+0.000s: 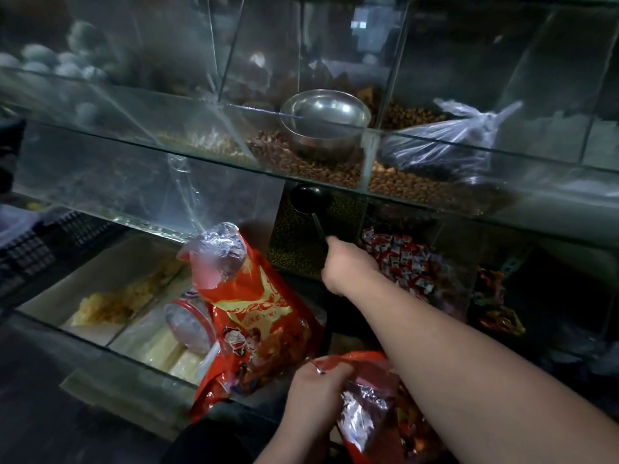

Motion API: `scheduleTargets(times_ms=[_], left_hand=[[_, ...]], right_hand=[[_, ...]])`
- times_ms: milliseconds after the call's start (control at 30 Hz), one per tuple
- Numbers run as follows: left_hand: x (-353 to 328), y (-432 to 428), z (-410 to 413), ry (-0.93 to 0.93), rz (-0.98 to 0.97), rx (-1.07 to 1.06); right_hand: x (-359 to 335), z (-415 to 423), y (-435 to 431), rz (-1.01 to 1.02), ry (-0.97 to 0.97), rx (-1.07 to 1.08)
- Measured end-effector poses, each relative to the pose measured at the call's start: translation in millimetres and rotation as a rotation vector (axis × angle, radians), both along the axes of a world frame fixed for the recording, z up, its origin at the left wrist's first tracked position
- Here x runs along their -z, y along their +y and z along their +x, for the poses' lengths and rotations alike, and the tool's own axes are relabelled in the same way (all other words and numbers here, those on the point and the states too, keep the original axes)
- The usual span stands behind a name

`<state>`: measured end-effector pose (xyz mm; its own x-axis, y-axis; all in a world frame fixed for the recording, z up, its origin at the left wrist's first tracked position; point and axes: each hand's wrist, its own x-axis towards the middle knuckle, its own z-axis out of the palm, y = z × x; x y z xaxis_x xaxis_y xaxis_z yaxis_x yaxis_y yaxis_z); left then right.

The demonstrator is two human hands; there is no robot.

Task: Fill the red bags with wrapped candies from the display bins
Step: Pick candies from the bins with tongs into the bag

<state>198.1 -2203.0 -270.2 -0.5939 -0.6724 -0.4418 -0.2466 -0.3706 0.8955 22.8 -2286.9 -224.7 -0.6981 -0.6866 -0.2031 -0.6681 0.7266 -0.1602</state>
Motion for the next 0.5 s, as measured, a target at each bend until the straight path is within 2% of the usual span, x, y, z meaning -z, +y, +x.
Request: scheduleTargets(times_ms=[67,200,267,367,500], left_hand=[[0,0,0,0.014,0.023,-0.001],[-4,2,-1,0.071,-0.027,0.062],[-7,3,0,0.072,-0.058,0.103],[-8,3,1,0.055,-0.065,0.093],[-7,4,3,0.052,-0.118,0.08]], right_hand=[[7,0,12,-0.224,-0.032,0.025],[15,12,33,-0.978,-0.236,0.063],[11,19,33,-1.208,-0.293,0.095],[0,24,23,-1.303,-0.25,0.213],[-14,22,9,-1.21,-0.172,0.239]])
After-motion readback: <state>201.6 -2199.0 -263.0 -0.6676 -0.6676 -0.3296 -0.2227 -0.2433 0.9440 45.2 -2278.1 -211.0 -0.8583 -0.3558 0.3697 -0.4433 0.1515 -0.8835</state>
